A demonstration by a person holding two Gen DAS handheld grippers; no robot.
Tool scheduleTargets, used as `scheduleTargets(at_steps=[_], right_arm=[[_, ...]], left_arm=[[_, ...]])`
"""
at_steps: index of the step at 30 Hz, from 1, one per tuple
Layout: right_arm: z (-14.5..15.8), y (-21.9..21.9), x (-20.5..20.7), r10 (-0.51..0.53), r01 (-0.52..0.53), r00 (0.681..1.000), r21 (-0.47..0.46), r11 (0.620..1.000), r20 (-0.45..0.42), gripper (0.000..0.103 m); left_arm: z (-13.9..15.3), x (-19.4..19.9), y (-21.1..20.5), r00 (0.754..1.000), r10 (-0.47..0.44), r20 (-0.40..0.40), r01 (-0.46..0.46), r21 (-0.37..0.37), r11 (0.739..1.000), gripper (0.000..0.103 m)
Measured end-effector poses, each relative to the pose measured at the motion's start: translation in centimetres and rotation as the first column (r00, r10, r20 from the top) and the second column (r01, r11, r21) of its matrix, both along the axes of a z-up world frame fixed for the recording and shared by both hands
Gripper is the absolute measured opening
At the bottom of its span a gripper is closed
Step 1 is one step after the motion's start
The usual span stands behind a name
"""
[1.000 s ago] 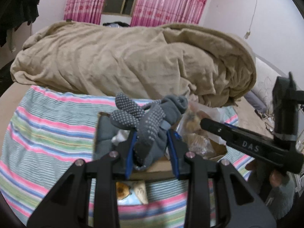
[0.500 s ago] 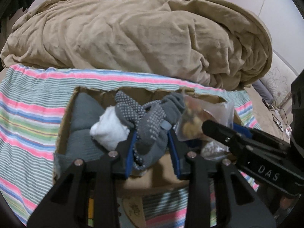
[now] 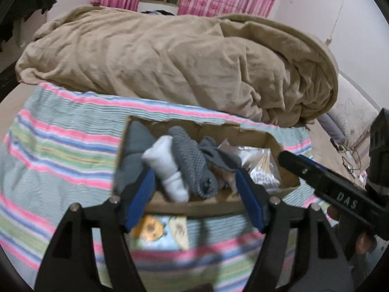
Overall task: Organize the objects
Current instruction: 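Lower the gloves into the box with the left tool while the right tool drops the snack bag in, then grasp the yellow cartoon tissue pack with the right tool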
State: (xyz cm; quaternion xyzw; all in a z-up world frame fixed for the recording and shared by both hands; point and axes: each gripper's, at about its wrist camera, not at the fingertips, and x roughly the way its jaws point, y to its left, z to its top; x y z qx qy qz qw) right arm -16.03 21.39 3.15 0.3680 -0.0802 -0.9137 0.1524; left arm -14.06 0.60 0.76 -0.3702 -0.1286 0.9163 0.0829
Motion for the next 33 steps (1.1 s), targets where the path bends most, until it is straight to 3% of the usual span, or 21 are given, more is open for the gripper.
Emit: scheduleTargets(at_steps=[14, 17, 23, 27, 33], right_arm=[[1.8, -1.9, 5.4, 0.034, -0.034, 0.999, 0.011, 0.999, -0.015, 0.065], [2.0, -2.2, 6.5, 0.036, -0.036, 0.999, 0.011, 0.999, -0.022, 0.076], [1.5, -4.2, 7.6, 0.065, -0.065, 0.998, 0.025, 0.998, -0.007, 0.076], [-0.1, -6.2, 7.3, 0.097, -0.098, 0.995, 0.037, 0.994, 0.035, 0.086], [-2.5, -9.2, 6.7, 0.129, -0.134, 0.989, 0.058, 0.989, 0.077, 0.086]], left_arm=[[2.5, 8.9, -4.3, 0.999, 0.018, -0.046, -0.019, -0.018, 1.000, 0.075], [2.0, 10.0, -5.2, 0.999, 0.015, -0.044, -0.017, -0.035, 0.999, 0.075], [0.1, 11.4, -7.7, 0.999, 0.045, -0.015, -0.045, -0.041, 0.998, 0.075], [-1.1, 11.7, -9.1, 0.997, 0.072, 0.010, -0.071, -0.044, 0.996, 0.075], [-2.7, 11.8, -11.6, 0.991, 0.131, 0.031, -0.129, -0.053, 0.990, 0.076]])
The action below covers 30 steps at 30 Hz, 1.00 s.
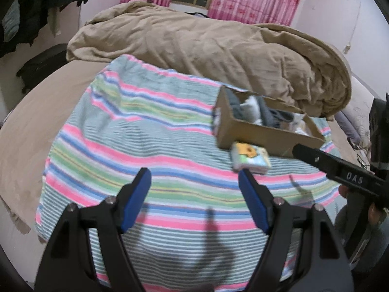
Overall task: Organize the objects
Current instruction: 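Grasp the yellow cartoon tissue pack with the right tool, then lower the yellow tissue pack into the box and open the right tool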
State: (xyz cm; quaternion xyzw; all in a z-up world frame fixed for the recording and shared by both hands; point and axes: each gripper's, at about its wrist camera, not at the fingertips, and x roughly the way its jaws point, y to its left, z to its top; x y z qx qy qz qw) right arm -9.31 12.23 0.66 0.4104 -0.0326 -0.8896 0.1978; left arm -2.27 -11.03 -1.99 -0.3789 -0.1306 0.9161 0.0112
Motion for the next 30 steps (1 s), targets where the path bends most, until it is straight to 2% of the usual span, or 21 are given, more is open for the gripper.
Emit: scheduleTargets(at_steps=[5, 7, 19, 20, 22, 30], right_arm=[[-1.4, -2.2, -0.5, 0.033, -0.033, 0.999, 0.024, 0.999, 0.024, 0.086], [-1.9, -2.8, -0.8, 0.038, -0.039, 0.999, 0.030, 0.999, 0.033, 0.086], [-5.9, -6.6, -2.7, 0.074, -0.081, 0.991, 0.065, 0.995, 0.108, 0.086], [-6.0, -6.6, -2.8, 0.070, -0.077, 0.991, 0.065, 0.995, 0.112, 0.085], [-6.1, -6.3, -2.9, 0.062, -0.070, 0.992, 0.070, 0.995, 0.109, 0.072], [-4.6, -4.3, -1.7, 0.071, -0.074, 0.994, 0.038, 0.996, 0.089, 0.071]], left_arm=[[-1.3, -0.5, -1.6, 0.999, 0.025, 0.025, -0.025, 0.007, 1.000, 0.078], [-1.8, -0.7, -2.1, 0.999, 0.033, 0.033, -0.033, 0.009, 0.999, 0.083], [-4.1, -1.7, -2.9, 0.995, 0.035, 0.099, -0.035, 0.000, 0.999, 0.083], [-4.2, -1.7, -2.9, 0.994, 0.036, 0.103, -0.036, 0.000, 0.999, 0.083], [-4.1, -1.7, -2.8, 0.994, 0.036, 0.104, -0.036, -0.002, 0.999, 0.083], [-2.8, -1.8, -1.1, 0.996, 0.017, 0.087, -0.016, -0.015, 1.000, 0.083]])
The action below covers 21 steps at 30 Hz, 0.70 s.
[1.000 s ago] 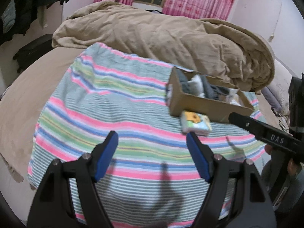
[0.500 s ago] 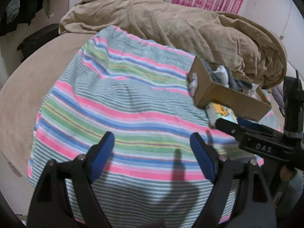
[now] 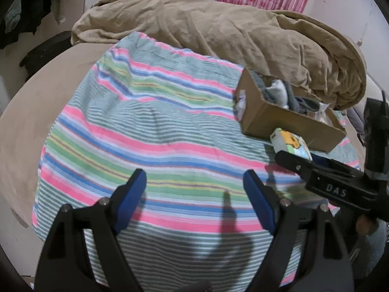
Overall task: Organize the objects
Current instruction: 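Lower the yellow tissue pack into the box and open the right tool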
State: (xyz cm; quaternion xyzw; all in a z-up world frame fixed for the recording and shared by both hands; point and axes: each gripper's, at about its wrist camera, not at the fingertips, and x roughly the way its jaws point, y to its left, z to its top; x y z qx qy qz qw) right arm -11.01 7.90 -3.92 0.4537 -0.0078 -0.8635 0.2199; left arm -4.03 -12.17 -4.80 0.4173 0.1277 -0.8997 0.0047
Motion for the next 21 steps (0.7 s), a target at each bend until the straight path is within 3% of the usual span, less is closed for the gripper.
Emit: scheduleTargets(at_steps=[10, 21], right_arm=[[4.1, 5.9, 1.0, -0.070, 0.067, 0.995, -0.036, 0.997, -0.072, 0.071], [6.2, 11.4, -0.2, -0.139, 0.134, 0.982, -0.046, 0.990, -0.130, 0.071]], left_arm=[[2.1, -0.7, 3.3, 0.999, -0.043, -0.030, 0.043, -0.025, 0.999, 0.083], [4.1, -3.0, 6.2, 0.995, -0.075, -0.061, 0.072, -0.050, 0.996, 0.083]])
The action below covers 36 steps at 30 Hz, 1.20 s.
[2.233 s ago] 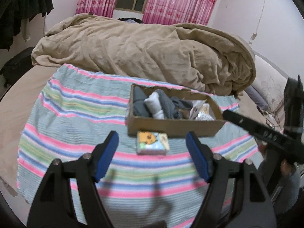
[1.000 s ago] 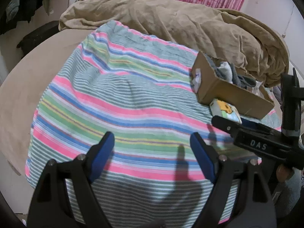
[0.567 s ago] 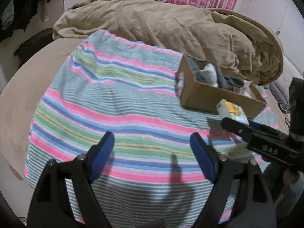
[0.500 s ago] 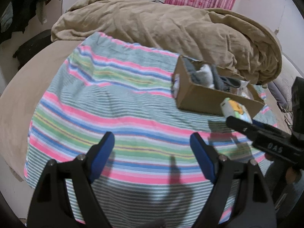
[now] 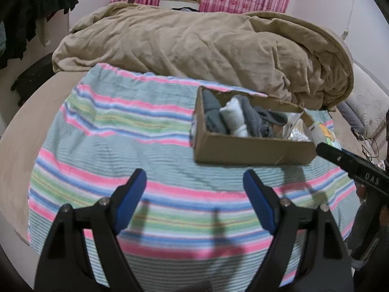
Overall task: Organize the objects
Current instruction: 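Lower the yellow tissue pack into the box and open the right tool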
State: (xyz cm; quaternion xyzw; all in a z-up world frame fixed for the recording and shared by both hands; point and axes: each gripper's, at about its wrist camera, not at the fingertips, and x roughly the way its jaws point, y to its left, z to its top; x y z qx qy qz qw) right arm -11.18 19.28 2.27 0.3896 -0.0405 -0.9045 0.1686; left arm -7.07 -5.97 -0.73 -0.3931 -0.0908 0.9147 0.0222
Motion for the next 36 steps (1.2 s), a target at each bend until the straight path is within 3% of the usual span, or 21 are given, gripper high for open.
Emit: scheduleTargets(at_steps=[7, 18, 23, 36], right_arm=[[0.2, 2.0, -2.5, -0.024, 0.024, 1.000, 0.009, 1.000, -0.019, 0.071], [-1.8, 1.4, -5.4, -0.022, 0.022, 1.000, 0.043, 0.999, 0.001, 0.072], [-1.9, 1.0, -5.3, -0.025, 0.026, 1.000, 0.052, 0.998, -0.016, 0.081], [-0.2, 1.3, -1.9, -0.038, 0.039, 0.999, 0.035, 0.999, -0.024, 0.081]], left_arm=[[0.7, -1.6, 1.7, 1.000, -0.014, -0.013, 0.014, -0.008, 1.000, 0.083], [0.8, -4.2, 2.5, 1.000, -0.019, -0.018, 0.019, -0.011, 1.000, 0.083], [0.6, -3.9, 2.9, 0.999, -0.031, -0.009, 0.031, -0.018, 0.999, 0.083], [2.6, -0.4, 3.0, 0.999, -0.037, -0.033, 0.036, -0.020, 0.999, 0.083]])
